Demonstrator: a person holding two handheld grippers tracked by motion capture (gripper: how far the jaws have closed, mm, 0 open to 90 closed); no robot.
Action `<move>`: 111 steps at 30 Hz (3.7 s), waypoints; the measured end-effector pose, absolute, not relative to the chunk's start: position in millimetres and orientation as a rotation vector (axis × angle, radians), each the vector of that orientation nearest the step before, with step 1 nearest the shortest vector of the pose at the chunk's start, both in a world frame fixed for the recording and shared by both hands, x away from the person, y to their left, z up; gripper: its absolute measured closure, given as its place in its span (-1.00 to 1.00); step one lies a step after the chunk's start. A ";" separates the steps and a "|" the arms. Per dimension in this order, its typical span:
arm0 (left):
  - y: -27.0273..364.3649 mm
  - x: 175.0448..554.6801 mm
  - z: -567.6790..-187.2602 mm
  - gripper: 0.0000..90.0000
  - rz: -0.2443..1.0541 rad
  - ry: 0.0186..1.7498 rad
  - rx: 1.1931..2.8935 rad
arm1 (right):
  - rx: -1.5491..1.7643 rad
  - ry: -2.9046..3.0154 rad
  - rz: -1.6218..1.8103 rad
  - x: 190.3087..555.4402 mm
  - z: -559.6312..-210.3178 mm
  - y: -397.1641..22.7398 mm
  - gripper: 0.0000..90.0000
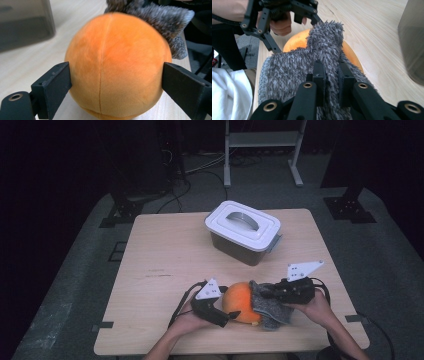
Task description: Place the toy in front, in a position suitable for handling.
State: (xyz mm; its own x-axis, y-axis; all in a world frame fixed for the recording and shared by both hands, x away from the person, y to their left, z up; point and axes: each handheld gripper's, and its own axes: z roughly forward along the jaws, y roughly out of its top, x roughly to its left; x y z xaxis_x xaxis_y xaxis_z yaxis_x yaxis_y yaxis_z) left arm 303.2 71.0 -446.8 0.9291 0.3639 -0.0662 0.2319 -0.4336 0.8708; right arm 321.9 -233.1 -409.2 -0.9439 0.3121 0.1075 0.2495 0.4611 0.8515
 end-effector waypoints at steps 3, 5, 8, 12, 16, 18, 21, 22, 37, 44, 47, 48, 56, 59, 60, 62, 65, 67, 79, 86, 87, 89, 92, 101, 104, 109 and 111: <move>70.6 299.5 -444.4 -0.55 0.213 0.390 2.053 | 0.473 2.634 1.496 318.8 -399.9 -226.8 0.76; 68.4 296.1 -439.4 -0.42 0.262 0.378 2.042 | 0.423 2.629 1.500 315.4 -391.6 -219.1 0.77; 63.7 291.6 -434.2 -0.34 0.318 0.367 2.031 | 0.311 2.634 1.446 307.5 -377.6 -197.0 0.77; 67.7 289.8 -434.3 -0.34 0.329 0.367 2.032 | 0.285 2.649 1.398 309.2 -377.3 -188.5 0.77; 69.8 291.6 -436.1 -0.39 0.309 0.360 2.021 | 0.339 2.664 1.355 314.1 -384.8 -203.4 0.77; 71.2 293.4 -436.7 -0.48 0.299 0.376 2.017 | 0.371 2.666 1.328 314.5 -387.3 -211.9 0.77; 73.4 293.8 -437.9 -0.36 0.294 0.380 2.010 | 0.422 2.658 1.320 314.5 -388.2 -223.0 0.77; 73.7 293.4 -437.7 -0.29 0.302 0.378 2.010 | 0.430 2.653 1.332 313.8 -387.3 -225.8 0.77; 68.0 286.7 -430.1 -0.15 0.335 0.356 2.000 | 0.328 2.621 1.445 313.4 -360.8 -197.3 0.77; 71.1 295.0 -440.4 -0.59 0.297 0.367 2.056 | 0.350 2.676 1.437 320.0 -386.8 -195.4 0.77; 68.8 300.5 -445.9 -0.76 0.233 0.381 2.053 | 0.356 2.670 1.462 318.4 -388.4 -202.4 0.77; 67.5 301.4 -446.6 -0.75 0.213 0.376 2.054 | 0.359 2.671 1.466 317.9 -388.4 -203.7 0.77; 60.0 288.3 -434.3 -0.12 0.334 0.309 2.050 | 0.327 2.619 1.499 310.6 -377.7 -199.8 0.78; 57.4 284.9 -433.3 -0.12 0.360 0.303 2.063 | 0.244 2.623 1.411 302.8 -371.1 -182.5 0.78; 58.4 284.7 -434.0 -0.12 0.359 0.305 2.066 | 0.227 2.629 1.372 302.3 -371.4 -178.0 0.78; 61.2 285.8 -434.0 -0.10 0.347 0.316 2.058 | 0.246 2.635 1.361 305.2 -371.8 -178.0 0.79; 61.7 286.4 -434.5 -0.10 0.353 0.313 2.060 | 0.296 2.615 1.366 311.4 -370.8 -188.5 0.79; 61.9 285.9 -435.8 -0.11 0.349 0.314 2.059 | 0.344 2.596 1.343 314.9 -370.5 -198.5 0.78; 64.4 286.9 -440.0 -0.12 0.354 0.324 2.079 | 0.333 2.631 1.489 311.7 -381.6 -190.2 0.78; 66.5 286.6 -441.5 -0.25 0.334 0.323 2.087 | 0.458 2.613 1.477 319.0 -388.8 -219.6 0.77; 66.3 286.6 -441.6 -0.29 0.328 0.320 2.084 | 0.454 2.611 1.484 318.7 -390.1 -219.2 0.77; 67.0 287.6 -442.9 -0.41 0.299 0.334 2.074 | 0.449 2.617 1.494 317.7 -392.6 -216.9 0.77; 68.0 289.1 -441.4 -0.61 0.275 0.348 2.039 | 0.429 2.630 1.516 316.8 -395.3 -211.0 0.77; 75.6 289.7 -445.4 -0.36 0.303 0.326 2.047 | 0.330 2.658 1.498 312.7 -397.3 -183.4 0.77; 79.3 291.9 -447.3 -0.31 0.289 0.335 2.039 | 0.376 2.642 1.496 315.5 -397.2 -196.0 0.77; 79.8 292.4 -446.4 -0.30 0.288 0.329 2.033 | 0.503 2.625 1.495 320.6 -408.1 -227.1 0.76; 79.3 292.7 -444.0 -0.35 0.271 0.324 2.016 | 0.530 2.619 1.510 320.7 -409.9 -231.6 0.76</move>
